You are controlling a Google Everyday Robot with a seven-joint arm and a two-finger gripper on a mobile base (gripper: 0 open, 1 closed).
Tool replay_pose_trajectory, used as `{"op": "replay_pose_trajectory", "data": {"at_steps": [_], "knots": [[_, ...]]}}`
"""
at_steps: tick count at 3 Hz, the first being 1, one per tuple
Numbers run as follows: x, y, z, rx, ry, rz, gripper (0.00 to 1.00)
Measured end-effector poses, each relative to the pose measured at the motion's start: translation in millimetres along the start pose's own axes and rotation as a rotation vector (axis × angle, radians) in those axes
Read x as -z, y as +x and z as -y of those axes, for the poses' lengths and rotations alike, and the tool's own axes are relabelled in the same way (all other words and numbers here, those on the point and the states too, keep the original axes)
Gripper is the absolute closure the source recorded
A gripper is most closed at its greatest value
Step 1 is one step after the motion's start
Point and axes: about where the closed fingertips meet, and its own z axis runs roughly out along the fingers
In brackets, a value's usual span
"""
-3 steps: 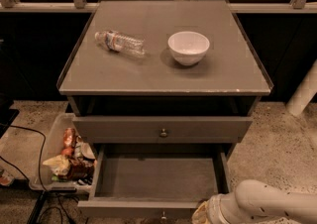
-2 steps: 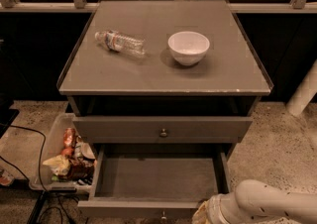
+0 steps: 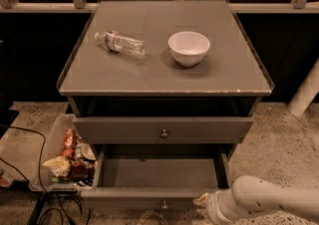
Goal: Close middle drawer
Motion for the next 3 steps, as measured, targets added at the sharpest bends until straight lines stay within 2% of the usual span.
{"op": "replay_pose_trajectory", "data": {"at_steps": [1,2,3], "knots": [[-6.9,-8.1,28.0,0.016,0.006,0.019,0.18],[-2.3,-14.4,73.7,0.016,0.068,0.047,0.41],[19.5,-11.2,130.9,0.006,0.163,0.035,0.64]]}}
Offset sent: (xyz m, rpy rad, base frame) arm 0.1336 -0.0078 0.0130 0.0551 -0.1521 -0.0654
